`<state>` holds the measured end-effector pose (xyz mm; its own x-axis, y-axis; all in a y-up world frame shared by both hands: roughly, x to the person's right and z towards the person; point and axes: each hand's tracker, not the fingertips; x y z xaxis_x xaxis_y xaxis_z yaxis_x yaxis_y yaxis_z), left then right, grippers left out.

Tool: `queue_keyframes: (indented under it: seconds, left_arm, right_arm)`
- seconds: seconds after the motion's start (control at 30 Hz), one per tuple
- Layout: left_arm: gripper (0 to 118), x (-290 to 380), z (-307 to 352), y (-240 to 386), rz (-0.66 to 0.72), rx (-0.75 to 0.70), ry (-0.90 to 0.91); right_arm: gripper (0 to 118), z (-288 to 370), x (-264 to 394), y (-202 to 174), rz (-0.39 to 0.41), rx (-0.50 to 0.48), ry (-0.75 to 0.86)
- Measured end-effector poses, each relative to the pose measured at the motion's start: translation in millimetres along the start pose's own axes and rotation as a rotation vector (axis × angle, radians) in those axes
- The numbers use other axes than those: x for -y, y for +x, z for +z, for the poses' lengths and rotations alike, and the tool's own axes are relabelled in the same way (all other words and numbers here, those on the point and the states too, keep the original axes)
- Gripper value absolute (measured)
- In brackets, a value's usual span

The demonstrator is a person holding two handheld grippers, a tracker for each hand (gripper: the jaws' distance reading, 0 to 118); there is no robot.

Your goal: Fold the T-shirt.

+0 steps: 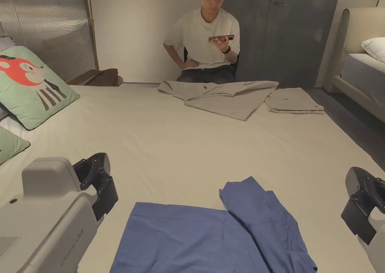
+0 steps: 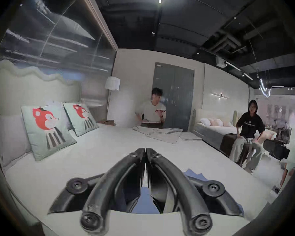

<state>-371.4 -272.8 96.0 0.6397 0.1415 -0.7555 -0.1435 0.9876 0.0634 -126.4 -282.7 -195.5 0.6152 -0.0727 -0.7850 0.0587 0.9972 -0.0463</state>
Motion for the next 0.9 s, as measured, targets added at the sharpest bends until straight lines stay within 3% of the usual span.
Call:
queue_keyframes:
  seconds: [0.1,0.3,0.33,0.37,0.47,0.5,0.73,0.77,0.83,0.9]
  left_arm:
    - [1,-0.4,-30.4,-2.0,0.004,0.030,-0.060]
    - [1,29.7,-153.1,-23.2,0.009,0.066,-0.415]
    - [6,41.3,-177.0,-26.3,0.004,0.051,-0.479]
    - [23,47.8,-189.3,-26.2,0.006,0.047,-0.532]
    - [97,85.7,-247.5,-37.7,0.025,0.015,-0.732]
    - [106,98.2,-258.4,-42.8,0.033,-0.004,-0.761]
    - [99,163.5,-312.9,-63.4,0.085,-0.110,-0.939]
    - [93,170.3,-312.0,-65.1,0.079,-0.120,-0.941]
    - [67,178.0,-311.1,-62.4,0.057,-0.129,-0.940]
    - [60,176.3,-299.6,-51.6,0.025,-0.136,-0.913]
  right_arm:
    - [0,-7.7,1.3,-0.3,0.001,0.005,-0.014]
    - [0,-27.7,13.9,3.5,-0.004,0.003,-0.075]
    - [0,-32.4,17.5,4.0,-0.002,0.007,-0.087]
    - [0,-35.8,19.8,4.7,-0.004,0.008,-0.098]
    - [0,-49.5,32.2,7.7,0.001,0.016,-0.145]
    - [0,-53.2,35.3,8.5,0.001,0.016,-0.156]
    - [0,-77.3,63.1,17.1,0.001,0.034,-0.245]
    - [0,-79.5,65.9,18.1,0.001,0.038,-0.252]
    - [0,-83.8,74.1,21.0,0.002,0.044,-0.275]
    - [0,-90.4,81.4,24.3,0.002,0.051,-0.298]
